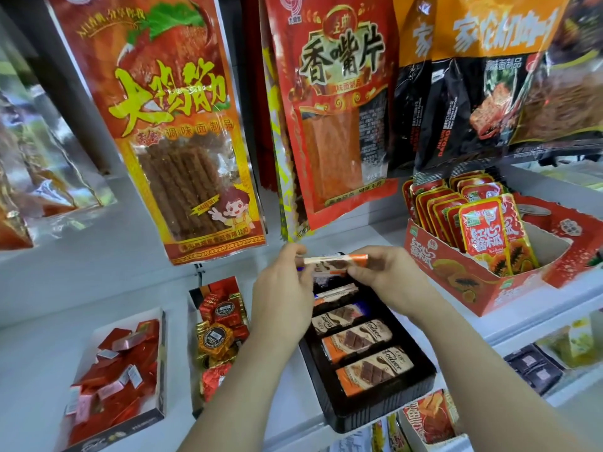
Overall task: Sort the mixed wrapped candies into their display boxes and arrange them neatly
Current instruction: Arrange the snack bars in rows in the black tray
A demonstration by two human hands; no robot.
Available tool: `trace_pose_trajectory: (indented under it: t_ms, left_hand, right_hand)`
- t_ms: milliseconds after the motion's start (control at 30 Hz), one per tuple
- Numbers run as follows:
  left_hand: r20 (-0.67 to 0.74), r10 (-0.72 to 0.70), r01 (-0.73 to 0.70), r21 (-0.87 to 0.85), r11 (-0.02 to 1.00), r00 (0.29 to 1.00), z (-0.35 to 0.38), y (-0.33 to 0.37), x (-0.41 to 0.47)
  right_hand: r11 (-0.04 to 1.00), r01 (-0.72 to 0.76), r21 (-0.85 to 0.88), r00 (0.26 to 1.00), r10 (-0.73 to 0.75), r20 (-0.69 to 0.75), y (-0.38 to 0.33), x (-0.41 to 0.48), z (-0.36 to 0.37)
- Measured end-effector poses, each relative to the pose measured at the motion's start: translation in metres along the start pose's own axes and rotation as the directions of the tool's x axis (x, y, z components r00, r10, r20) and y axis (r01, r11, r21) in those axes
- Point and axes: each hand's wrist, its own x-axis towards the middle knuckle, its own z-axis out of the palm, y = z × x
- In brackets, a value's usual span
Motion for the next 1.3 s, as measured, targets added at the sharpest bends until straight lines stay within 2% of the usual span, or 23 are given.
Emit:
trace_pose_trajectory:
  t_ms: [67, 133, 267, 367, 500, 700, 800, 900, 1033, 1133, 1300]
  left_hand:
    - [0.092, -0.028, 0.021, 0.078, 0.997, 0.995, 0.007, -0.002, -0.001]
    - [0.196, -0.015, -0.023, 0.190, 0.981, 0.980, 0.015, -0.003, -0.004]
    - [0.339, -0.020, -0.096, 0.322, 0.942, 0.941, 0.025, 0.002, -0.007]
    - [0.393, -0.079, -0.086, 0.383, 0.920, 0.916, 0.030, 0.010, -0.006]
    - [0.379, -0.126, -0.033, 0.386, 0.922, 0.917, 0.035, 0.019, -0.003]
    - [0.277, -0.109, 0.062, 0.171, 0.983, 0.955, 0.035, 0.016, -0.001]
    - [0.200, -0.120, 0.130, -0.037, 0.991, 0.972, 0.030, 0.013, 0.001]
    - [0.131, -0.171, 0.201, -0.264, 0.943, 0.976, 0.017, 0.010, 0.005]
    - [0.184, -0.221, 0.283, -0.463, 0.840, 0.958, 0.002, 0.008, 0.002]
    - [0.217, -0.227, 0.311, -0.550, 0.775, 0.950, -0.003, 0.012, -0.004]
    - [0.263, -0.270, 0.377, -0.655, 0.655, 0.926, 0.001, 0.016, -0.008]
  right_hand:
    - [0.999, -0.040, 0.007, 0.997, 0.041, -0.069, 0.003, 0.000, -0.009]
    - [0.994, -0.097, 0.044, 0.985, 0.102, -0.140, 0.007, -0.001, -0.014]
    - [0.962, -0.174, 0.212, 0.970, 0.205, -0.132, 0.008, -0.004, -0.014]
    - [0.923, -0.210, 0.323, 0.965, 0.249, -0.085, 0.009, -0.006, -0.010]
    - [0.893, -0.238, 0.382, 0.954, 0.288, -0.078, 0.005, -0.008, -0.004]
    - [0.893, -0.233, 0.386, 0.954, 0.287, -0.088, 0.004, -0.010, -0.007]
    - [0.862, -0.206, 0.462, 0.954, 0.282, -0.100, 0.001, -0.011, -0.011]
    - [0.850, -0.181, 0.494, 0.955, 0.272, -0.117, 0.001, -0.011, -0.014]
    - [0.856, -0.179, 0.485, 0.960, 0.259, -0.103, 0.000, -0.012, -0.015]
    - [0.875, -0.169, 0.454, 0.970, 0.230, -0.081, -0.007, -0.014, -0.014]
    - [0.891, -0.204, 0.405, 0.979, 0.176, 0.104, -0.016, -0.021, -0.010]
